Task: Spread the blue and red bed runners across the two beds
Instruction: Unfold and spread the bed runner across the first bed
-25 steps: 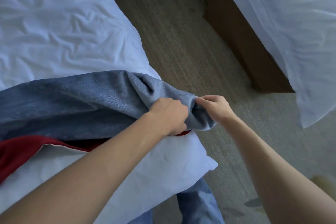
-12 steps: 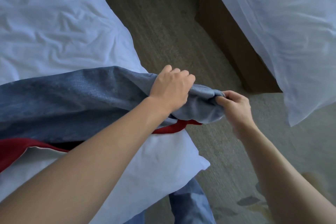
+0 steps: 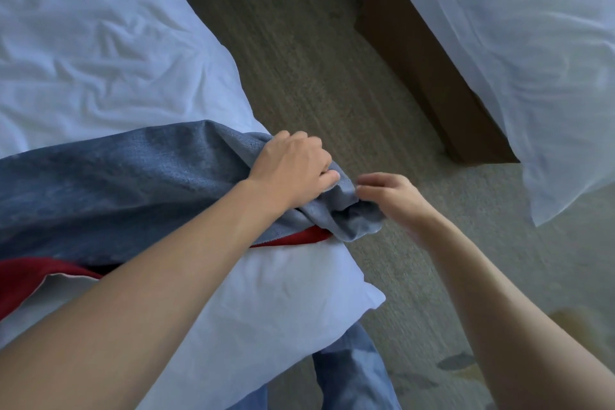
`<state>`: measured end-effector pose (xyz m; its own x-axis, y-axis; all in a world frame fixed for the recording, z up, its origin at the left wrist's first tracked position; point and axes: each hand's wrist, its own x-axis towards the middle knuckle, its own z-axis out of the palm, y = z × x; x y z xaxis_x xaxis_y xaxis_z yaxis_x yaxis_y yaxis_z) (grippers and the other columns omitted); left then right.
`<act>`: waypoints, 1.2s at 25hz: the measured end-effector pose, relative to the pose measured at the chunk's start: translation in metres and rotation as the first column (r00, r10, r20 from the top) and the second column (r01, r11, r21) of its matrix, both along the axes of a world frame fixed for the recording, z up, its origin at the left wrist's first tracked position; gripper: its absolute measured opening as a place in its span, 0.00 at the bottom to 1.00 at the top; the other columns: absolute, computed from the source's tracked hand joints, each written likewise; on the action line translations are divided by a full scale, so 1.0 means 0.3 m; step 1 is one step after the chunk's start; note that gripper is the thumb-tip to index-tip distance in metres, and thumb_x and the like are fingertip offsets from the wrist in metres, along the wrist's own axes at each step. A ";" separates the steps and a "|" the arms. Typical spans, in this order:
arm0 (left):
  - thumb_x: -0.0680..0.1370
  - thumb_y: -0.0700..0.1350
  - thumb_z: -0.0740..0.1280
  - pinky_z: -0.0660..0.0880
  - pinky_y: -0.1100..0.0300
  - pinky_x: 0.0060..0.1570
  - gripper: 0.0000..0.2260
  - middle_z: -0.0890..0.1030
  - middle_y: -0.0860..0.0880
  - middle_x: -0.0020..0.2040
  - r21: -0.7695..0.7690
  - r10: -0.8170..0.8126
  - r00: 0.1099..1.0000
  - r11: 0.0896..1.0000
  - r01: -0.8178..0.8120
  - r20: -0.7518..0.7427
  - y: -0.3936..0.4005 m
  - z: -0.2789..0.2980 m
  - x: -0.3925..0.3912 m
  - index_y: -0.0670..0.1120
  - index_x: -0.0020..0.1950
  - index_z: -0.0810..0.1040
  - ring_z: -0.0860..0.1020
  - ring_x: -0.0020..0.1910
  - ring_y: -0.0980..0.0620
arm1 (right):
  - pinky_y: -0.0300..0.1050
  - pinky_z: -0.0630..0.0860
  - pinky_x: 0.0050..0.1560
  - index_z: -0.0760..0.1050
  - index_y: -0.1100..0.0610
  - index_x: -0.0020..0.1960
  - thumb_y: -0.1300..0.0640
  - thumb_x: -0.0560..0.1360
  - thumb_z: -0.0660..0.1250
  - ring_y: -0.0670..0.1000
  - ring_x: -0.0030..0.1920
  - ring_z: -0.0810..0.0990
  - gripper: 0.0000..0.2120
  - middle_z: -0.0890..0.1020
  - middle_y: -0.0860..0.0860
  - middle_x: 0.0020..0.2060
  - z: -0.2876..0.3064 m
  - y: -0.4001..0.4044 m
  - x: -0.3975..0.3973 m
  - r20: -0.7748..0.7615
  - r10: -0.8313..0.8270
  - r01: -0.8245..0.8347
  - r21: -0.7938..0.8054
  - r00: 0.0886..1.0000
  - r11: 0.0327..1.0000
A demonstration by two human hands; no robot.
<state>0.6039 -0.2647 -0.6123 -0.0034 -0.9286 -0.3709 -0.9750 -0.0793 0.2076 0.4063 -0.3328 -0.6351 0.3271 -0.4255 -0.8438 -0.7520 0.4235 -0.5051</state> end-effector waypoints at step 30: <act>0.81 0.48 0.61 0.67 0.48 0.56 0.10 0.81 0.40 0.53 -0.044 0.340 0.918 0.940 -0.339 0.202 -0.130 -0.029 0.296 0.45 0.57 0.76 0.78 0.53 0.38 | 0.51 0.71 0.68 0.68 0.51 0.73 0.54 0.76 0.68 0.50 0.67 0.73 0.26 0.75 0.50 0.68 -0.019 0.066 0.135 -0.125 -0.137 0.046 -0.549 0.983 0.834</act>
